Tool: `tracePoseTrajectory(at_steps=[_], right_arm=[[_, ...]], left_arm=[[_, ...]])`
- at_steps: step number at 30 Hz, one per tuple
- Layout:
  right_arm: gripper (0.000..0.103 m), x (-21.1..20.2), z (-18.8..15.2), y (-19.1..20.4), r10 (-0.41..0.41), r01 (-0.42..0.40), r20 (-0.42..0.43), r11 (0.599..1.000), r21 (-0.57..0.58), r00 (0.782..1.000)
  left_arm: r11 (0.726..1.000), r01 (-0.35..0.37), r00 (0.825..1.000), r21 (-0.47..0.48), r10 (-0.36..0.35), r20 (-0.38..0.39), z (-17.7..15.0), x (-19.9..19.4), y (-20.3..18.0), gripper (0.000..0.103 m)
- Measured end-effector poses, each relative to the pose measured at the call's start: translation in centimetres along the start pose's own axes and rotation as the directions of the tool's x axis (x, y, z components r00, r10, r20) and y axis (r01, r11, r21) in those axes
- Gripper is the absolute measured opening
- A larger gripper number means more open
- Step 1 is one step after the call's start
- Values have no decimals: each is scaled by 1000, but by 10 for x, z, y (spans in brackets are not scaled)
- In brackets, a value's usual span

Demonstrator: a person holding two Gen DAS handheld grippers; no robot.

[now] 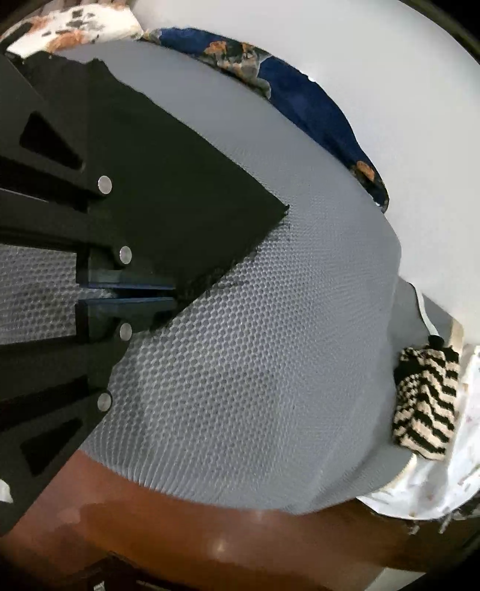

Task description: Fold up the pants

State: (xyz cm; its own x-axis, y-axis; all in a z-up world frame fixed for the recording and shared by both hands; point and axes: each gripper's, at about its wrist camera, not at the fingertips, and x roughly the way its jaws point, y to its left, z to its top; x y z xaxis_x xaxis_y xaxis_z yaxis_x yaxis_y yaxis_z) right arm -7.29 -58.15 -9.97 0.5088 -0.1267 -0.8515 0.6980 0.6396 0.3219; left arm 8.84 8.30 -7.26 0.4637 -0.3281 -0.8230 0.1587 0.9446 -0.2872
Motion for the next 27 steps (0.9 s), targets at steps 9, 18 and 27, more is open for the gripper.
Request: tracePoseTrajectory(at_steps=[9,18,27], right_arm=[[16,25,5,9,-117,117,-91,993,-6,989],[23,1,11,140,37,-48,-47,969,-243,998],[26,60,-56,364,240,-449,-416,715,-536,877]], left_arm=[[997,-29,1000,66,29,-9,-2,1,-5,51],[997,-69,996,22,68,58,10,-24,20,56],[989,-116,993,89,119,-25,-6,-7,38,56]])
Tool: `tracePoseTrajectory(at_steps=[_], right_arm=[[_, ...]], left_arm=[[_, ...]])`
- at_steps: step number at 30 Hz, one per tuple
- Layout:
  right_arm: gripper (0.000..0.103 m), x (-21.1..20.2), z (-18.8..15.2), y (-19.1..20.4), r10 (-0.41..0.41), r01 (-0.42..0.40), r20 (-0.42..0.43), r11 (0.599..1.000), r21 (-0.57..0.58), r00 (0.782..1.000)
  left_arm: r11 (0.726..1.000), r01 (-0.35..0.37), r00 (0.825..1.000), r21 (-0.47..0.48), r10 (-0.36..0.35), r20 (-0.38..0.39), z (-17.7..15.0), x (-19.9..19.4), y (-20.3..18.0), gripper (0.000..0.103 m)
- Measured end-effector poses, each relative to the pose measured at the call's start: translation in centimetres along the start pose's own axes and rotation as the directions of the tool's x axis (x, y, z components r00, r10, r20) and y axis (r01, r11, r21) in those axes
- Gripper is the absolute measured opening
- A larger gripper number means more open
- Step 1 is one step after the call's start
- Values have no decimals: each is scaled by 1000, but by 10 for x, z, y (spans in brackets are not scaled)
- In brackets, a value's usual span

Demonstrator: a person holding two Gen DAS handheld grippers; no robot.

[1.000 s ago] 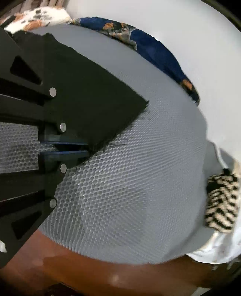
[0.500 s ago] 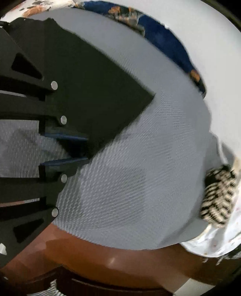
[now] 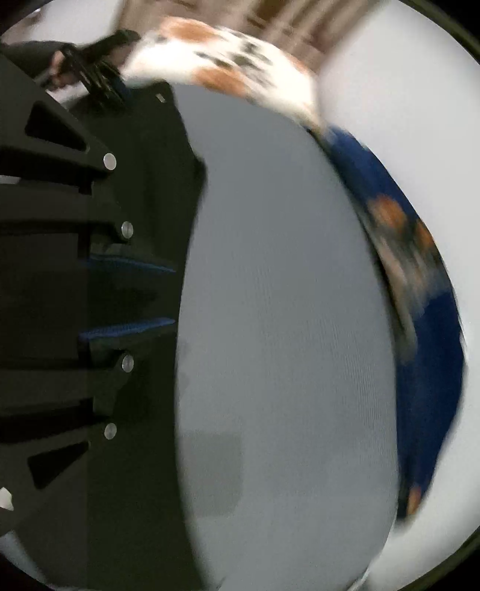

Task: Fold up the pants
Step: 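Fold the held leg end toward the waistband near the left gripper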

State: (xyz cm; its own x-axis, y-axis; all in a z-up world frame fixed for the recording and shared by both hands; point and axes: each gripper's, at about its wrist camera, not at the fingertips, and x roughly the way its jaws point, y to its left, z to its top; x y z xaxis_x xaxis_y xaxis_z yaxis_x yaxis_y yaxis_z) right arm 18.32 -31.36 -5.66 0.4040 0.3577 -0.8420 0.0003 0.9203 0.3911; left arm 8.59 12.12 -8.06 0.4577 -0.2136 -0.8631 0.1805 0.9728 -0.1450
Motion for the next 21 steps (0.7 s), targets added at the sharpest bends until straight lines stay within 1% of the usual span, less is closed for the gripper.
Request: tracePoseTrajectory(at_steps=[2,5,7,8,9,11,14,15,16,17,18,20,21], right_arm=[[26,23,13,34,54,-57,-54,996,-69,997],[27,54,28,81,89,-108,-116,981,-163,989],[34,73,36,105,109,-142,-163,968,-205,981],[36,82,40,112,116,-157,-185,962,-223,976],[42,90,42,118,127,-178,-215,955,-238,968],[43,104,46,125,135,-202,-260,946,-254,956],[43,124,46,134,98,-189,-305,940,-284,947],[43,129,44,133,111,-209,-329,937,-279,938],[39,131,43,133,127,-229,-350,935,-269,928],[31,132,42,134,152,-259,-365,929,-266,919],[12,130,42,137,157,-264,-352,923,-281,923],[9,124,44,141,129,-224,-290,919,-324,948],[8,124,45,142,121,-206,-263,922,-327,957]], left_arm=[[1000,10,1000,2,-10,1,0,0,1,56],[999,32,999,-7,-32,2,-1,-1,6,56],[999,49,999,-18,-49,3,0,-2,10,56],[998,61,998,-28,-61,3,1,-2,12,56],[997,67,998,-33,-67,2,1,-3,13,56],[996,74,997,-40,-73,4,1,-3,14,56],[996,75,997,-42,-75,6,1,-3,14,56],[996,74,997,-41,-74,6,1,-2,13,56],[997,73,997,-38,-73,7,0,-2,13,57],[996,75,997,-39,-75,7,0,-2,14,57],[996,75,997,-39,-75,8,0,-2,14,57],[996,77,997,-38,-77,10,-1,-2,14,57],[996,77,997,-38,-77,10,-1,-2,14,57]])
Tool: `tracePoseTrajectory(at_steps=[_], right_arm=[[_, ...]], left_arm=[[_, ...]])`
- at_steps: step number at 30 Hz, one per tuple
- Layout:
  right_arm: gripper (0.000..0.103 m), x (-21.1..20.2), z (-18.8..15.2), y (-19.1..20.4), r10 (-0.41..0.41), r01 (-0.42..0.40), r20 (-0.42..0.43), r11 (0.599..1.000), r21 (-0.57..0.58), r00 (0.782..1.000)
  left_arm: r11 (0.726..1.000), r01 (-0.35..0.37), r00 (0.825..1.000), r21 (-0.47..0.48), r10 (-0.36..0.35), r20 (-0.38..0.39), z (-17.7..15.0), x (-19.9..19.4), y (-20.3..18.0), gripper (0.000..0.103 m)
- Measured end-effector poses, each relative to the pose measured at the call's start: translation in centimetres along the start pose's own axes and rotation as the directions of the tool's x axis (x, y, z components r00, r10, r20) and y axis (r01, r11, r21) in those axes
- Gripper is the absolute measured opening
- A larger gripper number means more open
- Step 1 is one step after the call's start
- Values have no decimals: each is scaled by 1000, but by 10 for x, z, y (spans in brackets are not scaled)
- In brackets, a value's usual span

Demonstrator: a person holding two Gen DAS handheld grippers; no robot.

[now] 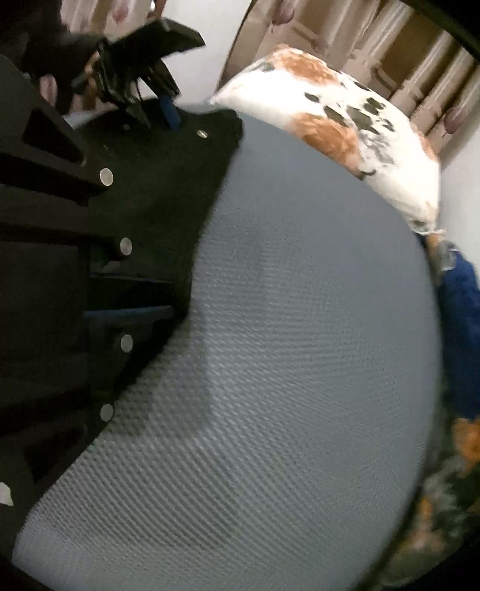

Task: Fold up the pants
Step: 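Fold the held leg end toward the waistband near the left gripper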

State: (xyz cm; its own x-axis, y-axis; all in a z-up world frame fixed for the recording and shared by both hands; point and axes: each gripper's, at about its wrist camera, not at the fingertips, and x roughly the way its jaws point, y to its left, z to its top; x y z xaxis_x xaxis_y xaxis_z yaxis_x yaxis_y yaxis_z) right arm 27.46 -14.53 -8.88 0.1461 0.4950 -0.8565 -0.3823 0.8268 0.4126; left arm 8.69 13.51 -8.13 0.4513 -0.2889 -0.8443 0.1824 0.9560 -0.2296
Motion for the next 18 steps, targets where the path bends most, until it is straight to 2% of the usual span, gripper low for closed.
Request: tracePoseTrajectory(at_steps=[3,6,8,10,11,15,18], right_arm=[[8,11,-3,-1,-66,66,10,998,12,998],[9,15,-5,-10,-48,46,37,997,66,998],[15,9,-7,-13,-43,39,52,996,86,998],[36,-2,-11,-10,-99,92,84,992,85,992],[40,-11,-15,-7,-146,136,119,987,87,982],[42,-41,-34,-9,-223,193,201,968,157,954],[43,-55,-57,-16,-247,207,213,959,193,945]], left_arm=[[1000,-4,1000,10,4,0,0,1,-1,57],[1000,-5,1000,15,5,0,-1,1,-1,57],[1000,-3,1000,14,3,1,-1,1,-1,57],[1000,-4,1000,14,4,1,-1,1,-2,57],[1000,-5,1000,15,5,1,-1,1,-2,57],[1000,-15,1000,24,15,0,0,2,-4,57],[999,-21,1000,27,21,2,0,3,-5,57]])
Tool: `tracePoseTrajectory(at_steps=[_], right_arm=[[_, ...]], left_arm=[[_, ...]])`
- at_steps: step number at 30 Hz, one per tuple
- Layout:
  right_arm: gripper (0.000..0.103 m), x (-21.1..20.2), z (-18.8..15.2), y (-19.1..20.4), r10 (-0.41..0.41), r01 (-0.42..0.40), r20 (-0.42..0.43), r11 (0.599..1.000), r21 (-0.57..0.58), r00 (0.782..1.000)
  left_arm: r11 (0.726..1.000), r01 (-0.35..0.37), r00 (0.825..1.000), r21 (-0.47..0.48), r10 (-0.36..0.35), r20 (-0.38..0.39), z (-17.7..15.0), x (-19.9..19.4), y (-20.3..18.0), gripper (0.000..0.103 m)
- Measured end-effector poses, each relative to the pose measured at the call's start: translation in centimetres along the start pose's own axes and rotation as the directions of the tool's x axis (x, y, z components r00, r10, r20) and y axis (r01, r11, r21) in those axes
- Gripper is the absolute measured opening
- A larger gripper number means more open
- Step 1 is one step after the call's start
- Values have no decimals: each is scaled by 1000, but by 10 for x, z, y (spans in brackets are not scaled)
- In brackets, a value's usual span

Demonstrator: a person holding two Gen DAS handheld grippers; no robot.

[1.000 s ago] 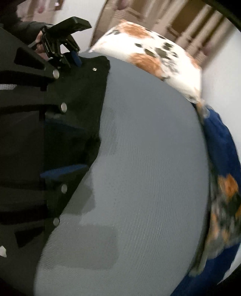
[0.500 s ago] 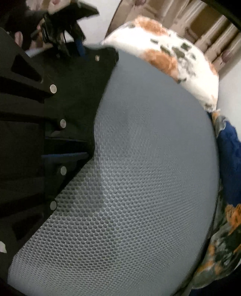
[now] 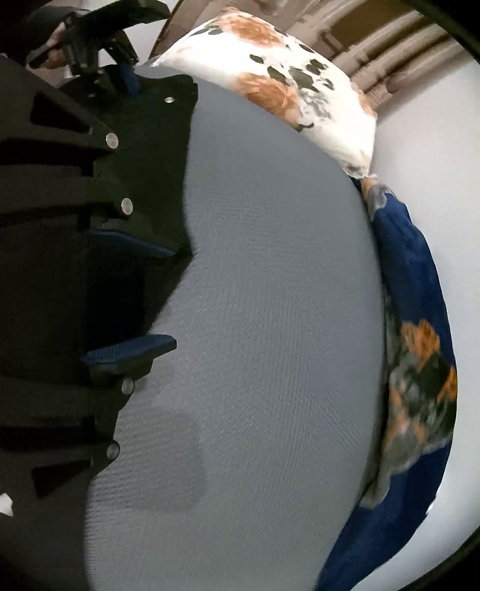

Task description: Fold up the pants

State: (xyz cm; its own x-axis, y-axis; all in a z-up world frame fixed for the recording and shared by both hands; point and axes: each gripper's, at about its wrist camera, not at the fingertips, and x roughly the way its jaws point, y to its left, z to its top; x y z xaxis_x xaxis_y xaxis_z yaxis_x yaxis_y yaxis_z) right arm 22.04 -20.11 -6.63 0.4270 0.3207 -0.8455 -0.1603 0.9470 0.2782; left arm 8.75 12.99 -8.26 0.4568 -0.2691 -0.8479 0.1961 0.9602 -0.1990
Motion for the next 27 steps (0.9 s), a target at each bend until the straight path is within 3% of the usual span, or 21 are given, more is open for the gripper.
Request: tracePoseTrajectory(at_steps=[6,12,14,15,16,20,21,25,27], right_arm=[[41,-17,-59,-44,-46,51,-40,989,137,998],[41,-60,-109,-92,-111,103,17,960,259,994],[39,-82,-128,-118,-123,103,41,940,326,992],[44,-88,-134,-123,-146,123,44,931,343,988],[46,-99,-144,-138,-210,181,37,909,375,977],[44,-134,-181,-186,-245,181,72,857,482,967],[45,-148,-191,-202,-287,214,66,832,512,956],[45,-190,-218,-252,-330,222,76,772,596,941],[46,-210,-229,-276,-331,200,95,748,632,939]], left_arm=[[1000,-5,1000,28,5,3,-2,2,-7,69],[997,-38,999,74,37,15,-4,4,-15,74],[996,-42,999,76,40,23,-5,5,-15,75],[996,-43,999,76,41,26,-5,5,-16,75],[996,-44,999,76,42,29,-4,5,-16,76],[995,-79,996,65,77,33,-3,5,-22,78],[995,-86,996,55,85,34,-4,4,-23,78],[995,-93,995,-34,94,30,2,-1,-24,78],[995,-50,997,-86,55,48,6,-7,-28,78]])
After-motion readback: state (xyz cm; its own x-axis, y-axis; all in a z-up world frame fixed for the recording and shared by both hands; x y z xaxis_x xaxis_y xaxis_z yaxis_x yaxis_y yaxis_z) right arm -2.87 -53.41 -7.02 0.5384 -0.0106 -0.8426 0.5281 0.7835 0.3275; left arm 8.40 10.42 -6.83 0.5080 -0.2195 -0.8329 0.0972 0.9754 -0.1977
